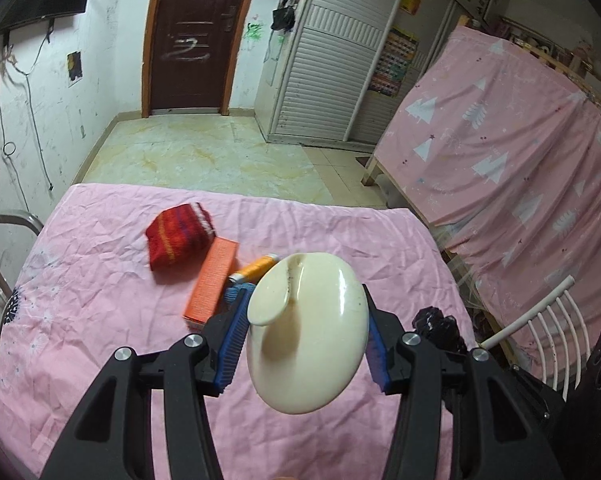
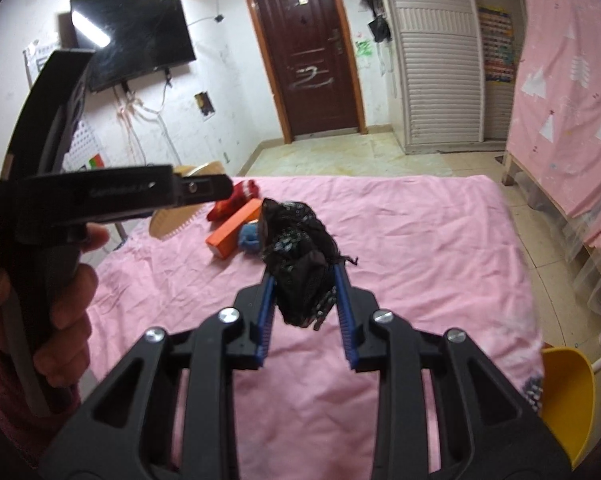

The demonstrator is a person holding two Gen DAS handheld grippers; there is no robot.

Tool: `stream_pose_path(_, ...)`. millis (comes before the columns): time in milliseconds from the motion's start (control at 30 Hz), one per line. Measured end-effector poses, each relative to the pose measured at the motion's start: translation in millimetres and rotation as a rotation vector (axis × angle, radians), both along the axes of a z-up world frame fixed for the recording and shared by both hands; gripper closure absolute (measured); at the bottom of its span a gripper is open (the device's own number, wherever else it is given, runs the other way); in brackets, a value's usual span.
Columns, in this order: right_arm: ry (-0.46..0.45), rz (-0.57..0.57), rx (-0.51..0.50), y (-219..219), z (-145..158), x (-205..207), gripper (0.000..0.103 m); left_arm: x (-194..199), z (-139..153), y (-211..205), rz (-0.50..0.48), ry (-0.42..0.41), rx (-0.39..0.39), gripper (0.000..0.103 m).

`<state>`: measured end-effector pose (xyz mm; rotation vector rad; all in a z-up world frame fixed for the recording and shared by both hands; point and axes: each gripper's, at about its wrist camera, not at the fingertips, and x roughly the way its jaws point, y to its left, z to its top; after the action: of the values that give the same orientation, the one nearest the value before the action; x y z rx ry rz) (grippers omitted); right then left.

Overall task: Collect trash
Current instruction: 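Carry the soap dish and black bag to the yellow bin and release both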

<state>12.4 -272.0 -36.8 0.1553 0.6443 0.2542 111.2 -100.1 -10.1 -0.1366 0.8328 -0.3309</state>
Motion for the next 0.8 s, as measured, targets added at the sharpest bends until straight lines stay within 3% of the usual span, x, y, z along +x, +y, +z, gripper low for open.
stream_pose_path(800,-0.045,-0.366,0.062,-170,-4,-88,0.076,-59,-5,-174,-0.296,-0.012,0.094,0.06)
